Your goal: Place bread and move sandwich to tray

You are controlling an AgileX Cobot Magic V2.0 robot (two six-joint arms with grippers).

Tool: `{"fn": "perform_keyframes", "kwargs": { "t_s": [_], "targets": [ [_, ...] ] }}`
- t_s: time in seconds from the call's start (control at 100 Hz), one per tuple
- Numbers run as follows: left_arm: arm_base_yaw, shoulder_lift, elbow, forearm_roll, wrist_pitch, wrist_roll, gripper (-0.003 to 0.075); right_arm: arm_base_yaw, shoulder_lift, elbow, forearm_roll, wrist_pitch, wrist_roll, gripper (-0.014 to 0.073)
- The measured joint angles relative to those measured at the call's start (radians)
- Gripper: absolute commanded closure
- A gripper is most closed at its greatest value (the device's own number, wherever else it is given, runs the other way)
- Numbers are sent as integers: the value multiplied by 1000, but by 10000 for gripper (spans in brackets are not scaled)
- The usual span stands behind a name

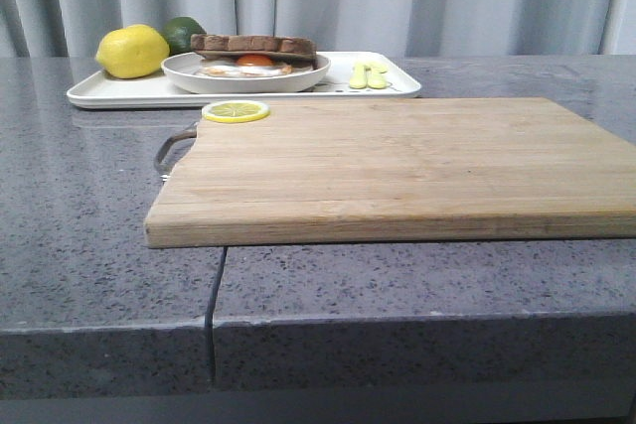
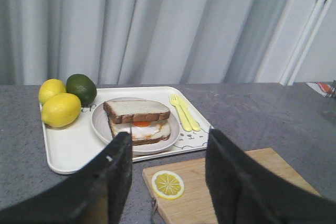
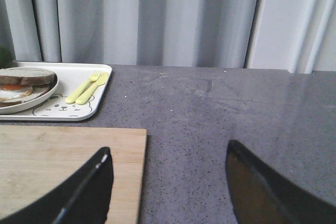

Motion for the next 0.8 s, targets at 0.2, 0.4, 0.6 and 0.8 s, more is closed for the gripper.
{"fn": "perform_keyframes", "kwargs": {
  "t_s": [0.2,0.4,0.6,0.8],
  "targets": [
    [0,-233,283,0,-124,0,417,0,0,2,0,53,0,127],
    [0,-356,462,0,-177,0,491,0,0,43,0,63,0,231],
    [0,-366,536,2,-181,0,738,0,0,76,0,63,0,565],
    [0,-366,541,5,-186,0,740,0,0,76,0,51,0,661]
  ]
}}
